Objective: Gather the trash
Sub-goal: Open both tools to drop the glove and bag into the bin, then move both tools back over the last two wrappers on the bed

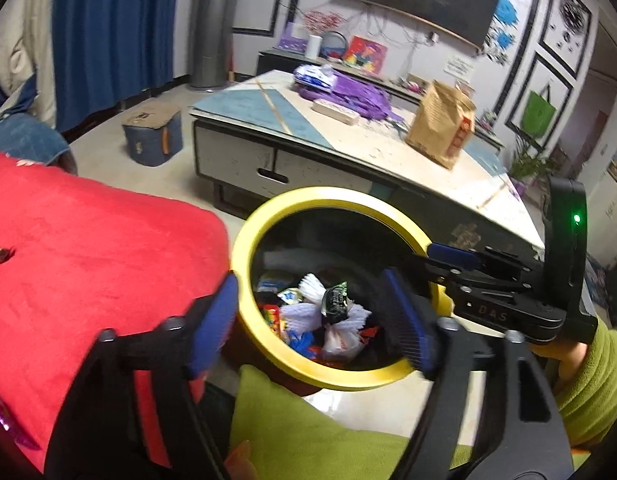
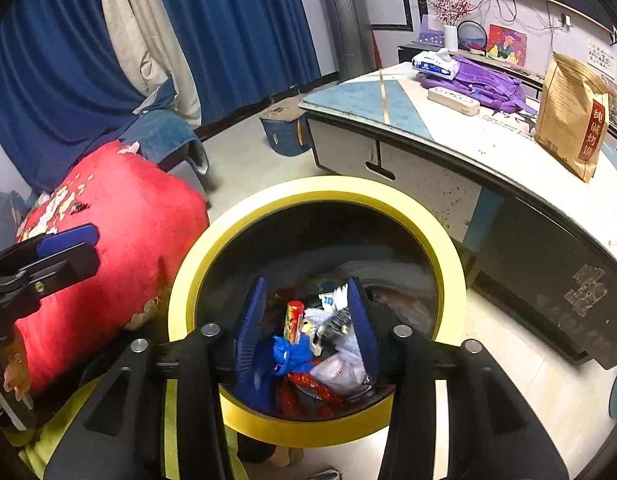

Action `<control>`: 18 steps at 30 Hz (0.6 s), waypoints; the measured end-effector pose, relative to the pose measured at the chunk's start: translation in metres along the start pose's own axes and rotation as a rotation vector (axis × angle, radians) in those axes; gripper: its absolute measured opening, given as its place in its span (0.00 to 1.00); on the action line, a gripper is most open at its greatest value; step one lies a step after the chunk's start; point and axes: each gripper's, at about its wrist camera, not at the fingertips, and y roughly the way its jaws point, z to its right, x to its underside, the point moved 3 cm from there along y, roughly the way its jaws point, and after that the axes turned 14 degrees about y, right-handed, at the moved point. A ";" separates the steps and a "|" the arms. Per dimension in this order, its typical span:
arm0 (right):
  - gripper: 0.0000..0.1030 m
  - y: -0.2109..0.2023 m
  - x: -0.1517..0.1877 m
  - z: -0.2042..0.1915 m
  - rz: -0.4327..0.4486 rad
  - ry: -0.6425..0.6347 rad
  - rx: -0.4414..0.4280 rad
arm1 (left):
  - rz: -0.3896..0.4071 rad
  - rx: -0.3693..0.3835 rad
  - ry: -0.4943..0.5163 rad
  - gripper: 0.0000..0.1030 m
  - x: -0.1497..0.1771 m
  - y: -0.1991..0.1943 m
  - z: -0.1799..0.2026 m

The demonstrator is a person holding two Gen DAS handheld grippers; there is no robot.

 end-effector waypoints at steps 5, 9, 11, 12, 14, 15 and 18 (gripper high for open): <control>0.48 -0.008 -0.005 -0.016 0.036 -0.025 -0.026 | 0.049 -0.073 -0.062 0.87 0.002 -0.025 -0.021; 0.54 -0.014 -0.009 -0.038 0.059 -0.068 -0.059 | 0.094 -0.164 -0.096 0.89 0.006 -0.052 -0.038; 0.55 -0.017 -0.011 -0.052 0.066 -0.093 -0.078 | 0.107 -0.216 -0.105 0.89 0.010 -0.064 -0.045; 0.55 -0.017 -0.012 -0.060 0.066 -0.105 -0.088 | 0.113 -0.238 -0.113 0.89 0.012 -0.070 -0.049; 0.56 -0.018 -0.012 -0.072 0.067 -0.123 -0.106 | 0.127 -0.273 -0.125 0.89 0.014 -0.081 -0.056; 0.57 -0.019 -0.013 -0.081 0.068 -0.136 -0.119 | 0.134 -0.292 -0.130 0.89 0.014 -0.086 -0.059; 0.58 -0.019 -0.015 -0.101 0.069 -0.169 -0.149 | 0.150 -0.340 -0.145 0.89 0.017 -0.101 -0.068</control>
